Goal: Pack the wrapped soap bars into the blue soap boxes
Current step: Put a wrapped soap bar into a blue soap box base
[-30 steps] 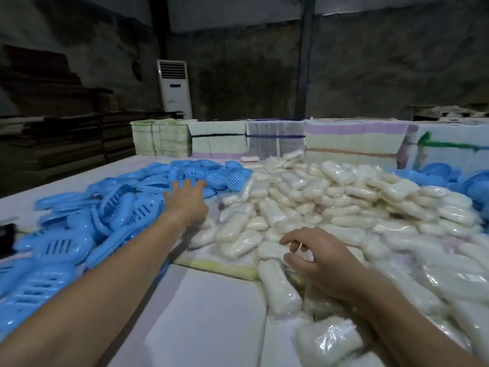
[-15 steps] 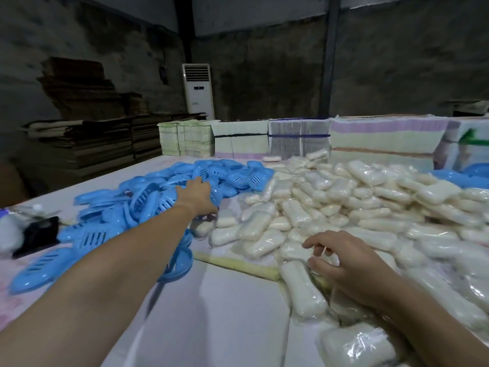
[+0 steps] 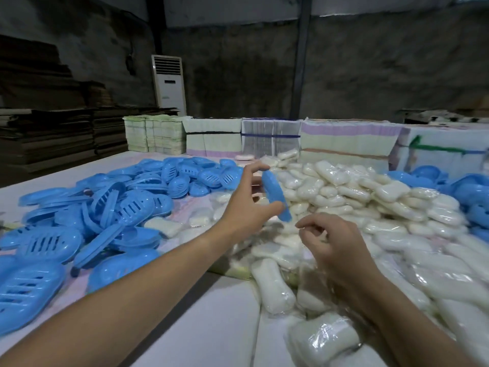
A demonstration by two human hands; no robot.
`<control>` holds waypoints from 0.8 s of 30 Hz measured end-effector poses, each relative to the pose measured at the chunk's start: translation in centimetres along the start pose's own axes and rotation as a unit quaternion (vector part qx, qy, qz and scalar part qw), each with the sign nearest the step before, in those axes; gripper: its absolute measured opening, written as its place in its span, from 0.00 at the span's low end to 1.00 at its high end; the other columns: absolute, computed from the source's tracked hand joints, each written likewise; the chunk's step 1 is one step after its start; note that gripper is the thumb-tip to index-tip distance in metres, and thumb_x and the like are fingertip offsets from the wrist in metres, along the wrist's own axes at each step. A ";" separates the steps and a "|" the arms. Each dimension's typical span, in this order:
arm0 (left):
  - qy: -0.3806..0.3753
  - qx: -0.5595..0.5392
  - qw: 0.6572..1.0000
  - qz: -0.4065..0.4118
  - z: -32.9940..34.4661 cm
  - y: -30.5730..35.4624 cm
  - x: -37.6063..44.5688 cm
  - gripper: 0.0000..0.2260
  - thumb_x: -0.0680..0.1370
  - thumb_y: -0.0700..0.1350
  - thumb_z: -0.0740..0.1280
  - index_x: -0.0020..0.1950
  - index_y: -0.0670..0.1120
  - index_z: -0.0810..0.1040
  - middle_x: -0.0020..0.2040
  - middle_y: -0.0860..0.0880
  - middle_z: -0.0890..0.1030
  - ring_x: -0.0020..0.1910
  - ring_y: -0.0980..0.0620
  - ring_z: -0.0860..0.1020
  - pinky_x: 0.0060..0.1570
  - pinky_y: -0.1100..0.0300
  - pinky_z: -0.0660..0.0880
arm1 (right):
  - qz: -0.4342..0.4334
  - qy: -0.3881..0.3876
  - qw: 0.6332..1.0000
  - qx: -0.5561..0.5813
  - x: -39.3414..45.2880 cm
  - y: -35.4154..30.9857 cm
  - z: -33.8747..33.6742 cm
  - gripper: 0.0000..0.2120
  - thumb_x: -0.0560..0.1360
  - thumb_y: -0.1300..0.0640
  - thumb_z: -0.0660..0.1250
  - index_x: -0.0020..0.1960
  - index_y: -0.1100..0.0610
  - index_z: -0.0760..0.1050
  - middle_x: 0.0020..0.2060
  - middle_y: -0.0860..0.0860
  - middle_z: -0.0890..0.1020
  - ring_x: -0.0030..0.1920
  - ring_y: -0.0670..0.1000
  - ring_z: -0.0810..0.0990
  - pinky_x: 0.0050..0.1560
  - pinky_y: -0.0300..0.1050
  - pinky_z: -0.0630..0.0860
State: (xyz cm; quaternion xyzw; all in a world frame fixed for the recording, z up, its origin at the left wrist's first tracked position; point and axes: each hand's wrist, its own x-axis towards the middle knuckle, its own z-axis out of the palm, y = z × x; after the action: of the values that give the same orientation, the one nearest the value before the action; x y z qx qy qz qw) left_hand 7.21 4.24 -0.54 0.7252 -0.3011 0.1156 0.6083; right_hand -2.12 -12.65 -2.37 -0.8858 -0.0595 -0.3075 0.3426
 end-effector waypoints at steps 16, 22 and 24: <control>-0.151 0.083 0.984 -0.037 0.2 -1.8 -4.1 0.31 0.59 0.57 0.78 0.55 0.63 0.65 0.54 0.56 0.76 0.47 0.56 0.80 0.51 0.56 0.78 | 0.213 -0.120 0.924 -0.294 0.9 4.1 -2.1 0.26 0.75 0.41 0.66 0.72 0.41 0.66 0.70 0.48 0.71 0.69 0.57 0.62 0.66 0.52 0.64; -0.132 0.000 0.990 -0.050 0.6 -2.0 -4.3 0.32 0.57 0.53 0.81 0.56 0.63 0.70 0.53 0.61 0.79 0.49 0.56 0.81 0.52 0.59 0.79 | 0.191 -0.066 0.938 -0.283 0.7 4.5 -2.6 0.18 0.75 0.44 0.68 0.64 0.45 0.73 0.60 0.50 0.79 0.63 0.57 0.68 0.59 0.50 0.68; -0.160 0.009 0.986 -0.044 0.7 -2.1 -4.4 0.34 0.57 0.54 0.82 0.57 0.67 0.69 0.53 0.64 0.78 0.51 0.59 0.81 0.51 0.63 0.78 | 0.171 -0.067 0.946 -0.266 0.5 4.4 -3.1 0.19 0.73 0.44 0.71 0.62 0.47 0.75 0.55 0.50 0.82 0.60 0.56 0.73 0.55 0.48 0.72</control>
State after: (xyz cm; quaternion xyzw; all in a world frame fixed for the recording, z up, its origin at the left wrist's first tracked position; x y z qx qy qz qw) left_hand 4.74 5.02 -4.77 0.7525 -0.3610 -0.0257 0.5503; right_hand -1.91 -18.05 -2.81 -0.9602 0.1540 -0.1887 0.1369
